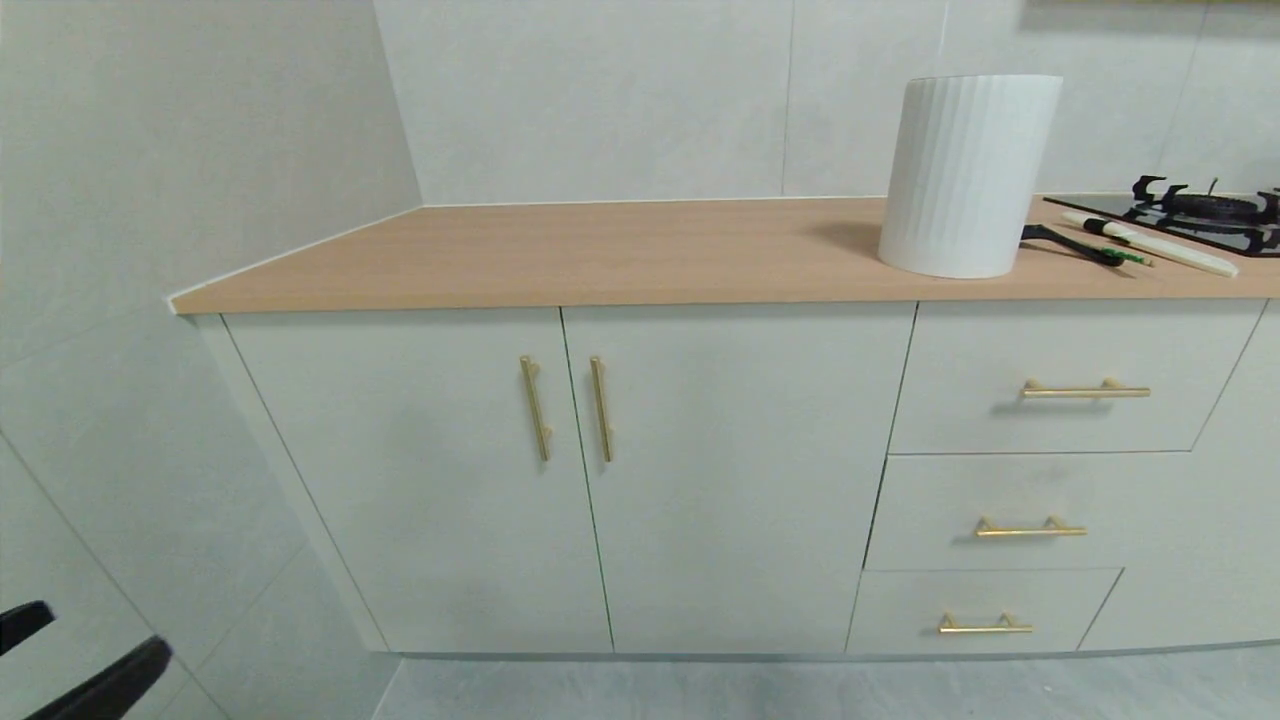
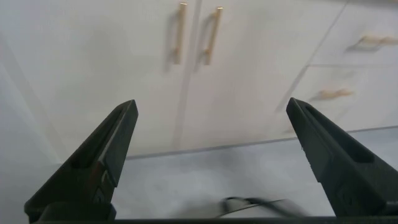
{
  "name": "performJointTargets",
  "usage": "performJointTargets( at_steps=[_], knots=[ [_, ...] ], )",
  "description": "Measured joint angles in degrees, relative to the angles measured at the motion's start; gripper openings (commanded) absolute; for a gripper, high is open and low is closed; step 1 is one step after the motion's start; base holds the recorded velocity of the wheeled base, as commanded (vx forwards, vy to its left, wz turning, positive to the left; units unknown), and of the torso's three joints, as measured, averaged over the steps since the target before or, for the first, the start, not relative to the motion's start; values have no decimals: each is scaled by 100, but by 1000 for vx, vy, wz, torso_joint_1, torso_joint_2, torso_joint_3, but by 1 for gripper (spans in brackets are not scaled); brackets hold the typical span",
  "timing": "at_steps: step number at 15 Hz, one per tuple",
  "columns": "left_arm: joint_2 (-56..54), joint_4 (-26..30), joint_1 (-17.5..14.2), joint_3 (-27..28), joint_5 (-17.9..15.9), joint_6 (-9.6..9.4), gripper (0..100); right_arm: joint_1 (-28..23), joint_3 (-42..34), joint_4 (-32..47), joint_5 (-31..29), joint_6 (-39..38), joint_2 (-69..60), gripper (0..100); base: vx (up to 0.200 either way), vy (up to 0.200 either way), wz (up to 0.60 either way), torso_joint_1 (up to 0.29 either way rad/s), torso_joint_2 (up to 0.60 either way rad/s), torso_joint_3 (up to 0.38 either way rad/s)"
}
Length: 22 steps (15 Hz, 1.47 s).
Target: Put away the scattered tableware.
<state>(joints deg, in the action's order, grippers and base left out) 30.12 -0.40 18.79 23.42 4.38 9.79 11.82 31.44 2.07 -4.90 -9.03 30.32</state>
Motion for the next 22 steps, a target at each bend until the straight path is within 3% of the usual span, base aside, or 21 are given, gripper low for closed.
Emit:
performJointTargets(
  at_steps=[4,7,10,12,15,19,22],
  knots=[
    [-1326,480,-560,-30,-9,-402,100,-679,-197,1134,15,674,-1682,100,0,0,0,0,0,0],
    [-2063,560,-975,-85,5,-1058,100,-1056,-647,1367,-7,1015,-2594,100,0,0,0,0,0,0],
    [-2354,549,-1262,-267,317,-1146,100,-1150,-912,1363,-119,1058,-2927,100,0,0,0,0,0,0],
    [-2550,562,-1565,-421,293,-1211,100,-1156,-1044,1352,-123,1047,-2994,100,0,0,0,0,0,0],
    [-2872,289,-1819,-1100,446,-1280,100,-1158,-1579,917,-117,1042,-3032,100,0,0,0,0,0,0],
    [-2996,0,-1874,-2070,207,-1362,100,-1158,-2820,-486,111,1215,-3042,100,0,0,0,0,0,0],
    [-3007,35,-1879,-2280,-349,-1313,100,-1161,-3104,-423,497,1256,-3043,100,0,0,0,0,0,0]
  ],
)
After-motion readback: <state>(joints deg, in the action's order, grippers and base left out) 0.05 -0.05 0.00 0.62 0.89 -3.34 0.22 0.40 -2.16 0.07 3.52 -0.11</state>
